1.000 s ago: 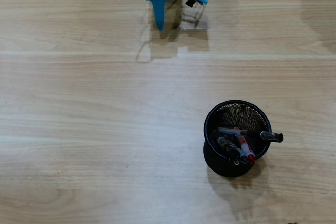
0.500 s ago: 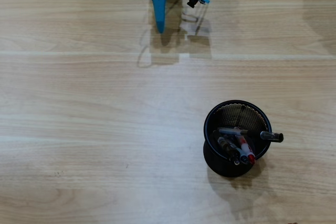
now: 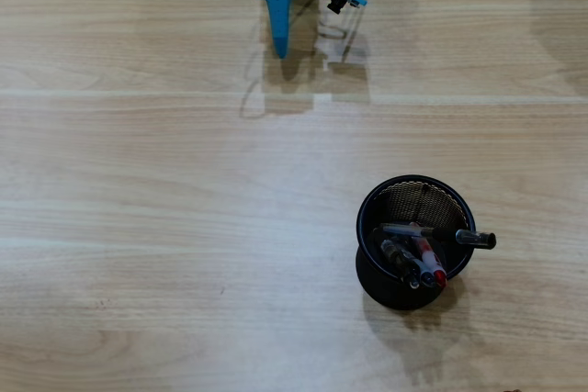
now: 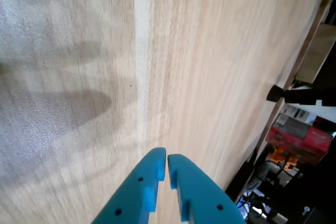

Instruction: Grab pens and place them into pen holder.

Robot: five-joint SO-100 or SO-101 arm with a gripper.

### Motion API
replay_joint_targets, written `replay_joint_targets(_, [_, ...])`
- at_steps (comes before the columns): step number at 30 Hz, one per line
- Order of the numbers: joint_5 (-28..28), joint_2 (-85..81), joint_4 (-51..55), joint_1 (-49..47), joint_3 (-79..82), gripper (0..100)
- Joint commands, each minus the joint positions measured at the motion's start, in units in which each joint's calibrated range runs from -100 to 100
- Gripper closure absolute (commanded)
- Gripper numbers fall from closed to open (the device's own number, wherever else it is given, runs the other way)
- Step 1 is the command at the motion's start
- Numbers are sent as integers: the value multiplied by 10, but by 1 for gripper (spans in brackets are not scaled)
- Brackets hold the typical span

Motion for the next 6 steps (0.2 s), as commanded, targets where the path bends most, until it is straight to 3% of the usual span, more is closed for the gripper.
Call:
replay_joint_targets(1, [1,-8,-11,-3,4,98])
replay_joint_targets(6, [1,-8,-11,-3,4,98])
